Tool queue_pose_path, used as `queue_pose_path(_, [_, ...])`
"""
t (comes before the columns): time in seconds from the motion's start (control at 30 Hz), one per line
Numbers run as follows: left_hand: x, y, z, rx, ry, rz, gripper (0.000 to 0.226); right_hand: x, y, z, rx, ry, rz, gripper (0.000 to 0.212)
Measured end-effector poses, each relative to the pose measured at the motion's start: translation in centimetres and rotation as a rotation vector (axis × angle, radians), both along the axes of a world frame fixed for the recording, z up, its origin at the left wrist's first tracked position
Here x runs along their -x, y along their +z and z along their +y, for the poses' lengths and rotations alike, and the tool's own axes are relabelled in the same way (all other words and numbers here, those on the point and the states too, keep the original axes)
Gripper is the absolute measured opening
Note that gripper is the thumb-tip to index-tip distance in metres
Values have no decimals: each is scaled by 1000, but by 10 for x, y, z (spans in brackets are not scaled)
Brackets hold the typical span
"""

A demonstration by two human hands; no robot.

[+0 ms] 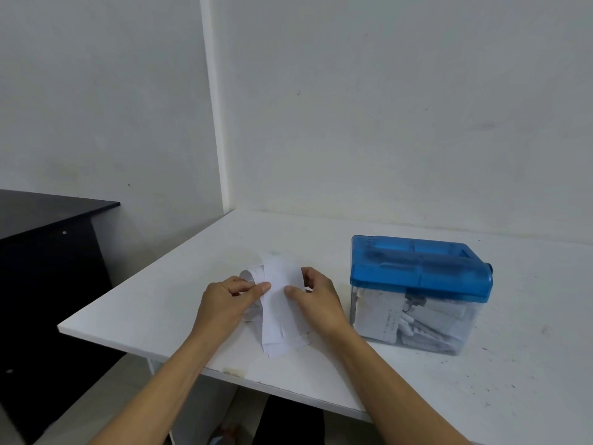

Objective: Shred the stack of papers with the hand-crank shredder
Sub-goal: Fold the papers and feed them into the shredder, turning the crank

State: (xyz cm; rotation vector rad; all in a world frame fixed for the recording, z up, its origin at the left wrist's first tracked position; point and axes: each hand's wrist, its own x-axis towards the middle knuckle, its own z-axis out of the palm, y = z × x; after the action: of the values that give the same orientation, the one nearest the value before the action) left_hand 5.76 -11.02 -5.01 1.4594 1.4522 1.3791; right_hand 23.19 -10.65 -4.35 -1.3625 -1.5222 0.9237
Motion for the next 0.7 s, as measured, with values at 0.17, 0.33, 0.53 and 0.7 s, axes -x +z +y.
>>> queue_pose_path(0.17, [3, -4, 3, 17, 61, 131, 36, -4, 4, -1, -21, -80, 133, 25])
queue_pose_path(0.33, [-6, -6, 5, 63, 137, 464, 32, -1, 7, -3, -44, -83, 206, 32])
queue_pose_path(0.53, [-3, 14, -11, -131, 75, 153, 30, 9, 24, -7, -79, -25, 154, 37])
queue_pose_path(0.7, [-21, 55, -21, -164, -105, 269, 34, 14, 60, -16, -169, -15, 187, 40])
